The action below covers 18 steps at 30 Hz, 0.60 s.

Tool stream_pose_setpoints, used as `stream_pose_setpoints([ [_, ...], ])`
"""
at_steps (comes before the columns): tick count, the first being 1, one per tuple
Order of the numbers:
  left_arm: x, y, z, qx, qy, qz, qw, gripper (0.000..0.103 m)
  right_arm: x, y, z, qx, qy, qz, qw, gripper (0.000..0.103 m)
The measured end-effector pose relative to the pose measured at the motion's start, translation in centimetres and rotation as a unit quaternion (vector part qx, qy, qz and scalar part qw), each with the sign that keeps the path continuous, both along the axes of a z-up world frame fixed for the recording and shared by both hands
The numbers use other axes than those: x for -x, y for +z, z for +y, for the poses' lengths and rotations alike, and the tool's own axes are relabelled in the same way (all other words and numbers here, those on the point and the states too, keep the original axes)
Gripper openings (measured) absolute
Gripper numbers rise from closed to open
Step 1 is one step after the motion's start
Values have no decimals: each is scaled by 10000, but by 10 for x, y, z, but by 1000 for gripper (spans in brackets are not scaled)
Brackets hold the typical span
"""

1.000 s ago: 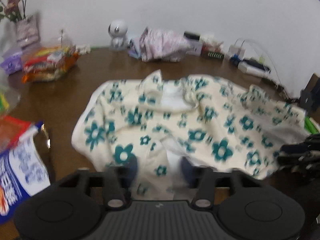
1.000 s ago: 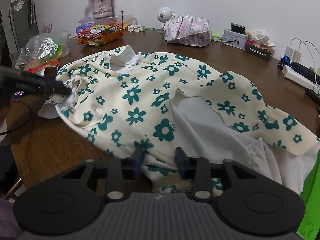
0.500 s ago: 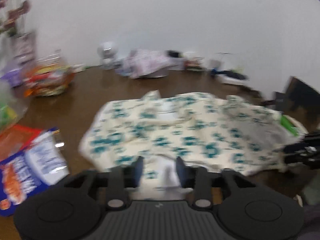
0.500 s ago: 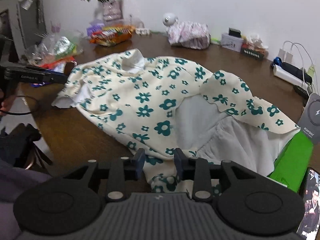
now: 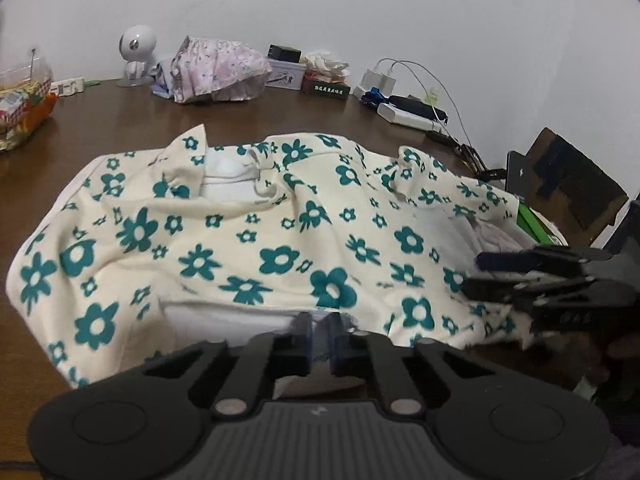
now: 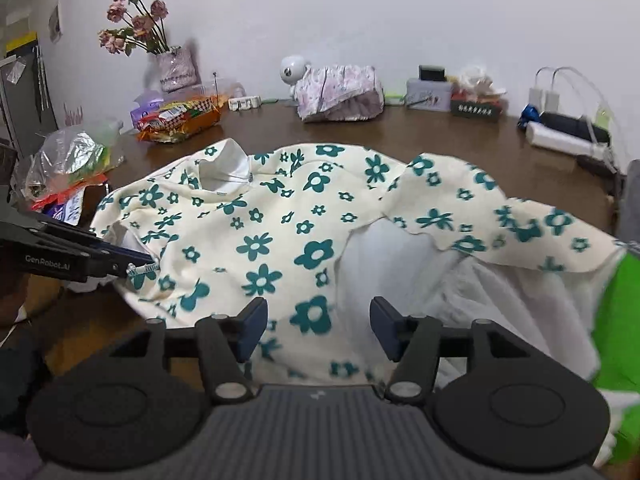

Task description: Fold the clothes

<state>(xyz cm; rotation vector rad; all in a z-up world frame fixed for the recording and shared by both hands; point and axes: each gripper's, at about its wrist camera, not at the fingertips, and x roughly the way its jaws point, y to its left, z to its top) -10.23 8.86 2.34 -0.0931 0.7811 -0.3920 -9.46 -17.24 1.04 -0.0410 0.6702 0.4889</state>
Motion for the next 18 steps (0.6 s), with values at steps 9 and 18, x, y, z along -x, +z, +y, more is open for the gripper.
stream_pose_setpoints([
  [9,-1,27,-2,193,358,-570,9975,0,-3,10,13,219,-177,-326,9991,5],
  [18,-11,26,14,250,520,-303,9979,17,-27,11,12,130,-364,-274,9989,12],
])
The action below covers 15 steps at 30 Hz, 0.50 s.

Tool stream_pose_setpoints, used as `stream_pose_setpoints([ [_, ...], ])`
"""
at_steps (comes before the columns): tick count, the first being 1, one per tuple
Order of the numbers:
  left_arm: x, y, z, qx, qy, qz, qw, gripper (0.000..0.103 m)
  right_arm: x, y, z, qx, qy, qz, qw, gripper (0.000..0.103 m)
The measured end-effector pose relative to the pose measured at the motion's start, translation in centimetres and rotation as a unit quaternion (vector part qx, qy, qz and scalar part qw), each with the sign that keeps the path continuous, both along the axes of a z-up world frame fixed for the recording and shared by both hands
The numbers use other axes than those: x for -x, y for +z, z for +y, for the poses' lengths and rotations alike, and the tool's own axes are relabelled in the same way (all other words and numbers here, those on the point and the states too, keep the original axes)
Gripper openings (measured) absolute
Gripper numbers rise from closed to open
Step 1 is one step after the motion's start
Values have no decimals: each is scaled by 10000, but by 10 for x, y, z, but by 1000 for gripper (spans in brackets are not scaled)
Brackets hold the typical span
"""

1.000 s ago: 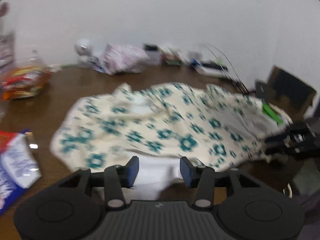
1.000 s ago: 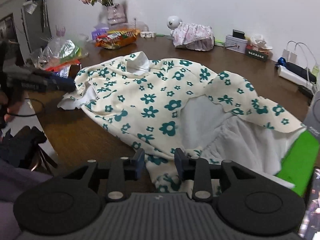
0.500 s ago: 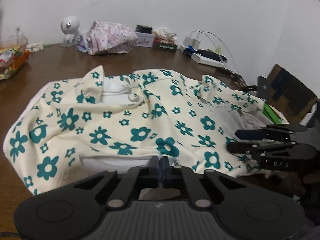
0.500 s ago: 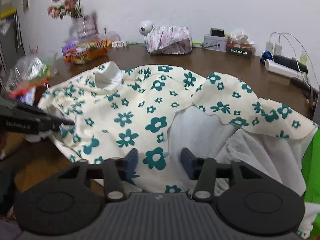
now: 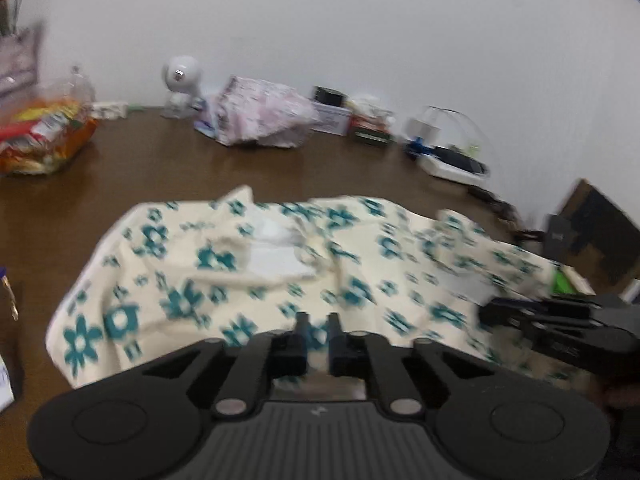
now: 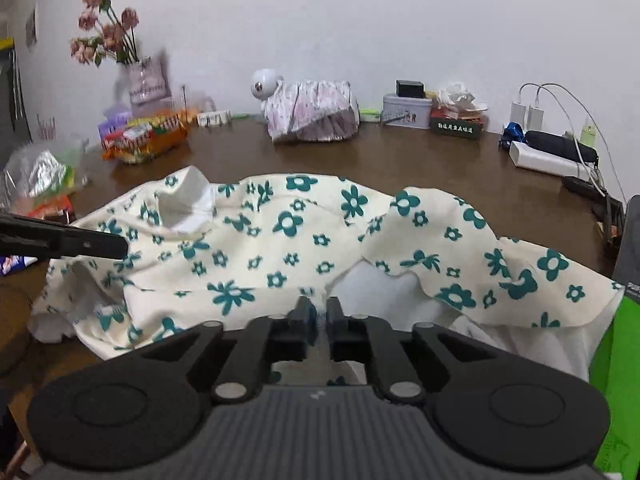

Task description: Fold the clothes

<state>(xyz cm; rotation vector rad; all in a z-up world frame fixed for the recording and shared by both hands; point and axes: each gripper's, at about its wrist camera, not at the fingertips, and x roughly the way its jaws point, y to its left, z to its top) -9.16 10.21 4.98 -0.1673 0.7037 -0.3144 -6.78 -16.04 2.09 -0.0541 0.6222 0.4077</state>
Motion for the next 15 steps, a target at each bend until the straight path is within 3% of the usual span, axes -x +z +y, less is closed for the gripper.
stream_pose_setpoints([
  [2,16,3,2,184,-268,6,9995,41,10,3,-5,8,111,-44,9999,21],
  [5,22,-4,-9,123,-385,193,9990,45,23,5,-14,-8,223,7,9998,34],
  [7,16,-14,-14,-12,-359,373,9987,37,23,1,-17,-8,328,158,9993,34],
  [8,13,-18,-17,-79,-346,463,9983,14,21,-4,-17,10,339,223,9992,34],
  [9,10,-23,-19,-123,-335,545,9979,4,18,-8,-16,28,347,287,9990,33],
  [10,11,-22,-16,23,-339,568,9978,4,16,-12,-15,47,356,351,9987,26],
  [11,11,-22,-14,160,-347,585,9976,4,15,-15,-14,100,345,416,9985,12],
  [15,29,-7,15,615,-477,509,9957,3,34,-3,-23,157,830,833,9929,7],
])
